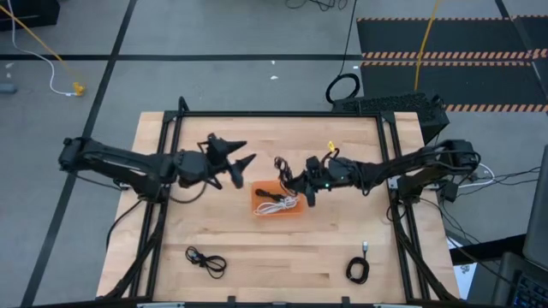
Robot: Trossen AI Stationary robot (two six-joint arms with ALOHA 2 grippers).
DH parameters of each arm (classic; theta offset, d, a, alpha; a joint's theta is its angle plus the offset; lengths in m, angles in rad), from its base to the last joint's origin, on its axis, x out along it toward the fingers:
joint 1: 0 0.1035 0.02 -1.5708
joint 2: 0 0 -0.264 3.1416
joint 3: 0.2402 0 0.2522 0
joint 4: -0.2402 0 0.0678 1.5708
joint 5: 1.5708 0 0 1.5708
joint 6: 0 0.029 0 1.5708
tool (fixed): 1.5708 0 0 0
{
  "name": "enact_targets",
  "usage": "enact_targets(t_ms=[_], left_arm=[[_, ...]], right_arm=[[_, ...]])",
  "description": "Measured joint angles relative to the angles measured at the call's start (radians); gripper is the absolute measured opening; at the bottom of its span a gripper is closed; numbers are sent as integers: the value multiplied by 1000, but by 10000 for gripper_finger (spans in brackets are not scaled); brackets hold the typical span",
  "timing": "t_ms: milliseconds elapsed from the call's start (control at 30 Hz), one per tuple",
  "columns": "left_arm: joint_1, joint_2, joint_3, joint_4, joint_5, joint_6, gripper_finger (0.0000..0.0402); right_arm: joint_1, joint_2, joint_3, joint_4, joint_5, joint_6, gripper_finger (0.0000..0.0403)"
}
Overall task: Pick and place USB-C Cables
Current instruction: Put the black charger cable into the orange bin
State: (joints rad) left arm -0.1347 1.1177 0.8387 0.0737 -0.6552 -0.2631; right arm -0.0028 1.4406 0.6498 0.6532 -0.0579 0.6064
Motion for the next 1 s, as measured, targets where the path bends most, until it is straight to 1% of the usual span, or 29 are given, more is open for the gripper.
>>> enact_targets(t_ms=[100, 233, 300, 433, 600, 733, 833, 1000], left_arm=[[-19, -48, 0, -124, 0, -61, 257], [-51, -72, 0, -197, 0, -115, 257], [-69, -73, -1, -208, 1, -125, 257], [-100, -73, -1, -206, 1, -125, 257], [-122, -73, -1, -196, 1, -125, 257], [-125, -73, -1, -197, 1, -125, 257], [-125, -73, -1, -197, 1, -125, 257], [-125, -73, -1, -198, 1, -125, 257]], right_arm=[[27, 25, 0, -4, 0, -6, 21], [45, 46, 0, 8, 5, -47, 21], [49, 53, 0, 9, 6, -56, 22], [62, 74, 0, 9, 9, -69, 37], [76, 97, 0, 10, 8, -74, 35], [83, 96, 0, 27, 8, -118, 37], [84, 95, 0, 54, 5, -139, 56], [83, 96, 0, 42, 3, -151, 101]])
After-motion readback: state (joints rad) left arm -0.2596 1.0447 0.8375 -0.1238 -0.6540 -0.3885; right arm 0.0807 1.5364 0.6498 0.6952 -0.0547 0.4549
